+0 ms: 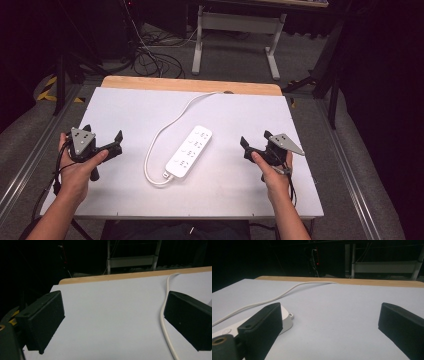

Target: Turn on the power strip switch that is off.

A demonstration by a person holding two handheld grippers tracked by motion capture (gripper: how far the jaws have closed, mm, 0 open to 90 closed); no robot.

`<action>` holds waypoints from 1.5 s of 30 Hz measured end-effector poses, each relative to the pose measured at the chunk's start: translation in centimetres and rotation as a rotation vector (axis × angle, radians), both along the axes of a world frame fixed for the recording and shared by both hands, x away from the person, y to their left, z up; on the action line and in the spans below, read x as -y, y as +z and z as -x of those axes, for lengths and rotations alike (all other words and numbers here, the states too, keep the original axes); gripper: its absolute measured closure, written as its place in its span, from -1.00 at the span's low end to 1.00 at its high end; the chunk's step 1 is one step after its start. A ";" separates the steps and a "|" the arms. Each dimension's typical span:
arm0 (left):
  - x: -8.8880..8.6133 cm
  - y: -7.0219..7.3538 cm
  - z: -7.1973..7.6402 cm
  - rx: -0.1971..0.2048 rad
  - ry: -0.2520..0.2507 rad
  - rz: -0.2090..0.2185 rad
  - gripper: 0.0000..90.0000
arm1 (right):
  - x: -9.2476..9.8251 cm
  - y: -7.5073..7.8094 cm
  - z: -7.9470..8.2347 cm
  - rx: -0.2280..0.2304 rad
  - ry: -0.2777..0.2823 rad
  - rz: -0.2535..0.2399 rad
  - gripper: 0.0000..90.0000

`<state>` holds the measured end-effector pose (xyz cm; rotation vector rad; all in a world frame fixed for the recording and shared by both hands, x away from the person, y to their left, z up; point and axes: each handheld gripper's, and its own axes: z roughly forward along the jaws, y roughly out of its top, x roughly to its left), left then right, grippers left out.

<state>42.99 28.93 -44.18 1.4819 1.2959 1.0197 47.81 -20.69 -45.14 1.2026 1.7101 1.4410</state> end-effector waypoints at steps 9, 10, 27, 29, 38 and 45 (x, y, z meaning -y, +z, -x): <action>0.0 0.0 -0.1 -0.002 -0.003 -0.005 -0.91 | 0.0 0.0 0.0 -0.001 -0.003 0.005 -0.87; 0.0 0.0 -0.1 -0.002 -0.002 -0.004 -0.91 | 0.0 0.0 0.0 0.000 -0.003 0.006 -0.87; 0.0 0.0 -0.1 -0.004 -0.010 -0.009 -0.90 | 0.1 0.1 0.1 0.015 -0.008 0.002 -0.66; 0.1 0.0 -0.1 -0.002 -0.007 -0.009 -0.90 | 0.1 0.1 0.1 0.014 -0.007 0.003 -0.60; 0.1 -0.1 -0.1 -0.005 -0.010 -0.010 -0.90 | 0.2 0.2 0.2 0.024 0.011 0.010 -0.22; 0.2 -0.1 -0.2 -0.008 -0.016 -0.013 -0.89 | 0.2 0.3 0.3 0.030 0.036 0.025 0.14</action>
